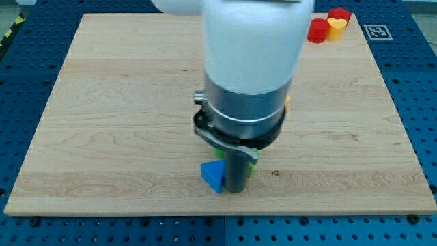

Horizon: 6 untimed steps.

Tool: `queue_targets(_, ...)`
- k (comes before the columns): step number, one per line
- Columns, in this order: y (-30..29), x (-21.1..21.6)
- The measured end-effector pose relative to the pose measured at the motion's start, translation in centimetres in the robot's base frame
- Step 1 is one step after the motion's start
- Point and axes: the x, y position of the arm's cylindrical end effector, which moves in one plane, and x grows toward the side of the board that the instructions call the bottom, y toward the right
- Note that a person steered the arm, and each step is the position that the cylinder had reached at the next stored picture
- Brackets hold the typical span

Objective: Move the green blocks to the top right of the blue triangle

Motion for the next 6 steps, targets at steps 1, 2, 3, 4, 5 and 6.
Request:
queue_targets(1,-2.3,-0.3)
queue_targets(2,-2.2,-0.5)
queue_targets(3,1.2,-0.5)
queue_targets(4,4.7,-0.6)
queue_targets(5,4.8,-2.0)
queue_targets(6,1.9,-3.4)
